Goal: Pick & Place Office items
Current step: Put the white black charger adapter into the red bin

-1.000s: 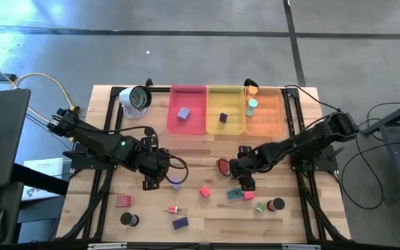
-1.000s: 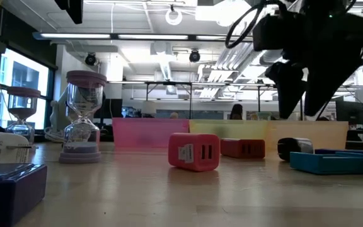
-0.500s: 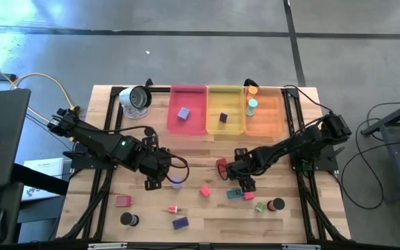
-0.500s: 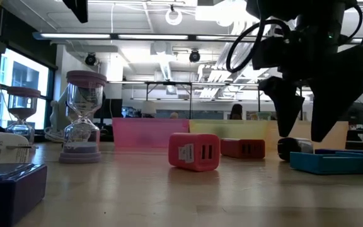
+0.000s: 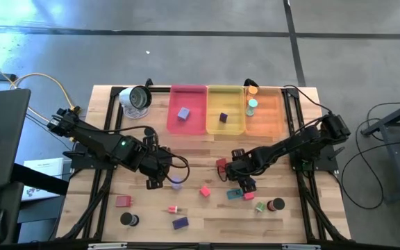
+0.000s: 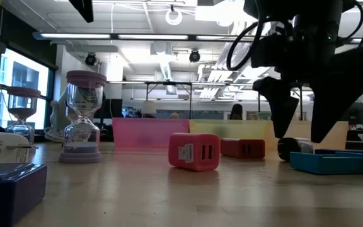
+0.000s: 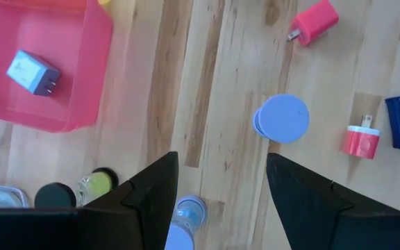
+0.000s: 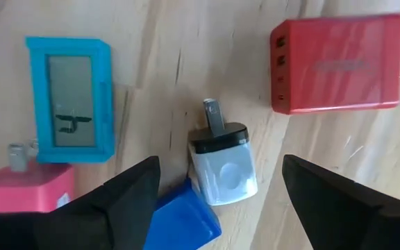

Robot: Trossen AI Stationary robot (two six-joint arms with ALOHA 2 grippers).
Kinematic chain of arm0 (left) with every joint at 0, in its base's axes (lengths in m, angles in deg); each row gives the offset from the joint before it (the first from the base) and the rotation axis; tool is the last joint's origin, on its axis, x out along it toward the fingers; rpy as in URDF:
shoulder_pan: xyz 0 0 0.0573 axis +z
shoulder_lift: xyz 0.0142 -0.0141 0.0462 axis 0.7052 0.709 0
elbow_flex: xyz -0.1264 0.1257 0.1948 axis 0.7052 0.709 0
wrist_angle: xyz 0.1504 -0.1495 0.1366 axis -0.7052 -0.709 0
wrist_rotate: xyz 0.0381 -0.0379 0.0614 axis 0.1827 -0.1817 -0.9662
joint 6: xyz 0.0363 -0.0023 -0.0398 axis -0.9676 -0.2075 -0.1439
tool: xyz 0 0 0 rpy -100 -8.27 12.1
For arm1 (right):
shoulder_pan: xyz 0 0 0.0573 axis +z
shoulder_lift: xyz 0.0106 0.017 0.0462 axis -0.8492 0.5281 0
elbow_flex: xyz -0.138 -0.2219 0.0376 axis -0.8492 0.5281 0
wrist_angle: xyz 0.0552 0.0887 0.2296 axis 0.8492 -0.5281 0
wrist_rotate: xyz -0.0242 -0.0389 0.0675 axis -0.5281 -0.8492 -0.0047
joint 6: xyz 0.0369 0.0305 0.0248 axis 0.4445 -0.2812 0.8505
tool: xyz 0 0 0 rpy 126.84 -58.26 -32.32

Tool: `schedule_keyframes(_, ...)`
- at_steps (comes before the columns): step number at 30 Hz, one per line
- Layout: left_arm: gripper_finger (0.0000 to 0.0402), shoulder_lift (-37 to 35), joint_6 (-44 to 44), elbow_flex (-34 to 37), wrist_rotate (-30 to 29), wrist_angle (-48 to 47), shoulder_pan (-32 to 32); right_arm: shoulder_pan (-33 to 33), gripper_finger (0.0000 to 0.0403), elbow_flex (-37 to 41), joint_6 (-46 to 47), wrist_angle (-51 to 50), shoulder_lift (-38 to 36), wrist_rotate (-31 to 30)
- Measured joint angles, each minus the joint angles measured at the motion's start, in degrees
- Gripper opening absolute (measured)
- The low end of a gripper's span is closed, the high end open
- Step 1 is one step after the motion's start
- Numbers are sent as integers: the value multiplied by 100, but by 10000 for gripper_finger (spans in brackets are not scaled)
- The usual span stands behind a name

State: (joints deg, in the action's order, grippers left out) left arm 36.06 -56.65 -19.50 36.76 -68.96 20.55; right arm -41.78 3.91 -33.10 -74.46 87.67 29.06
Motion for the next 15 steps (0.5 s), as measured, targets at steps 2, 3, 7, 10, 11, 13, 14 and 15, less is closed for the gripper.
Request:
schedule_keyframes(2, 212, 0, -1, 0, -12, 0, 0, 0, 293, 2, -4, 2, 98, 2)
schedule_keyframes(3, 212, 0, -1, 0, -14, 0, 0, 0, 293, 2, -4, 25, 158, 0)
schedule_keyframes(7, 212, 0, -1, 0, -38, -1, 0, -2, 280, 7, 11, 104, 314, 0)
schedule_keyframes(10, 212, 0, -1, 0, -54, -3, 0, -2, 256, 4, 5, 161, 317, 22)
schedule_keyframes(11, 212, 0, -3, 0, -55, 0, 0, -2, 246, 4, 7, 160, 317, 24)
schedule_keyframes(13, 212, 0, -5, 0, -55, -2, 0, -2, 225, 4, 7, 154, 317, 20)
schedule_keyframes(14, 212, 0, -5, 0, -55, -2, 0, -2, 212, 4, 11, 134, 317, 31)
schedule_keyframes(15, 212, 0, -5, 0, -55, -2, 0, -2, 198, 4, 23, 117, 317, 91)
